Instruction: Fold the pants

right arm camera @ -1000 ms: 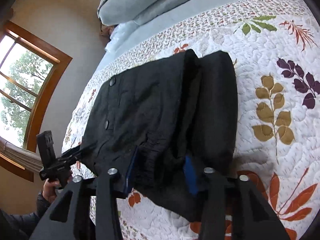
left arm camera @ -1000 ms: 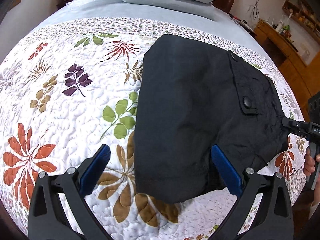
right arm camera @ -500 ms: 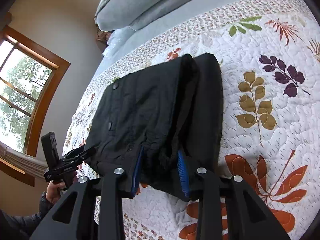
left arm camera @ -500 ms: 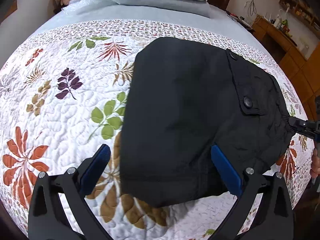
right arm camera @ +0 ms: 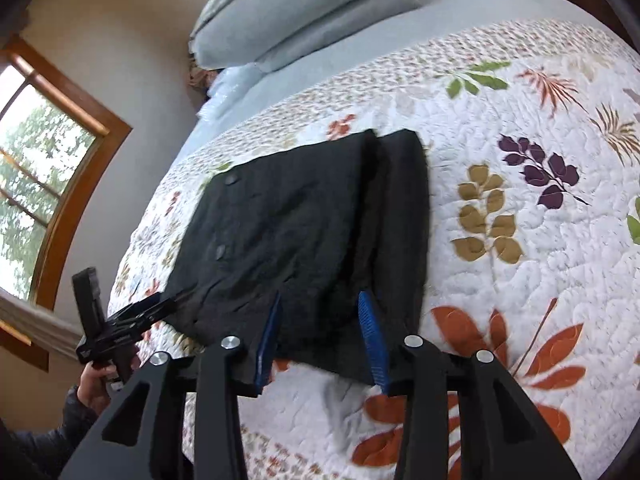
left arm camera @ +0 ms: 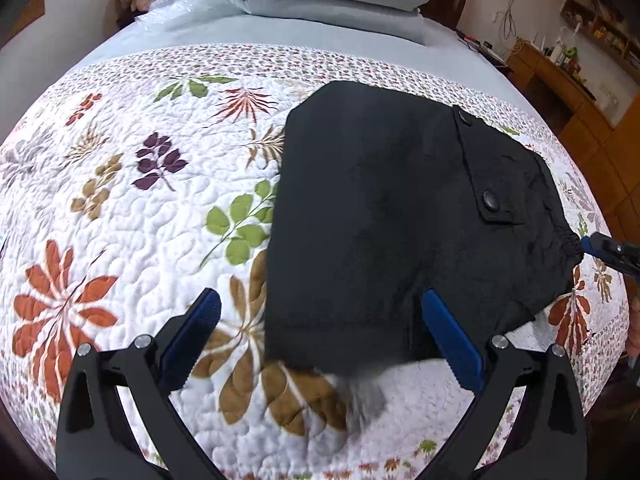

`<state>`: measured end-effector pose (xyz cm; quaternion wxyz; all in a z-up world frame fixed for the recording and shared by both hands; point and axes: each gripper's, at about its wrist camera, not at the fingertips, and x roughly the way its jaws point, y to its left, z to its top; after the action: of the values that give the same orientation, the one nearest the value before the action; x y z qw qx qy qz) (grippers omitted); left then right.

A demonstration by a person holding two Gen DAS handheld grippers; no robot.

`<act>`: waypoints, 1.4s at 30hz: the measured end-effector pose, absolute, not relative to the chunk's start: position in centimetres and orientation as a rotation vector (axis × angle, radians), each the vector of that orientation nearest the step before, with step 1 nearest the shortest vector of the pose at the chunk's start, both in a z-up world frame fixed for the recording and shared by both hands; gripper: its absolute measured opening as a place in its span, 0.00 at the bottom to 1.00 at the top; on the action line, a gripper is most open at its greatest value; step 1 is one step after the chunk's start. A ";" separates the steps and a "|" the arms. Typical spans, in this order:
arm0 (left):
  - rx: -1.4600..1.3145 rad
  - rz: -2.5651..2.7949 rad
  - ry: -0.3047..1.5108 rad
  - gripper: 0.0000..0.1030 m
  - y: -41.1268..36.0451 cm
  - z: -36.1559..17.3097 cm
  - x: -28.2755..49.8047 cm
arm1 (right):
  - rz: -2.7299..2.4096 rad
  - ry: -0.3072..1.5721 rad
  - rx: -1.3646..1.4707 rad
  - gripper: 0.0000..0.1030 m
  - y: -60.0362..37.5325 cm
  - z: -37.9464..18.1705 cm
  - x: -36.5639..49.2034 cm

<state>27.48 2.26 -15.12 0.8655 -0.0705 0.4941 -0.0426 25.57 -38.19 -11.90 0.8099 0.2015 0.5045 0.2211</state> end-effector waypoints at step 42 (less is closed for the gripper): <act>-0.139 -0.061 0.952 0.98 1.9 -9.8 20.8 | 0.083 0.859 0.112 0.97 -33.9 -4.3 16.6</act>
<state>20.80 1.90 -9.79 0.8862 -0.0666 0.4576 -0.0295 16.61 -33.90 -4.31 0.9068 0.0541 0.4160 0.0404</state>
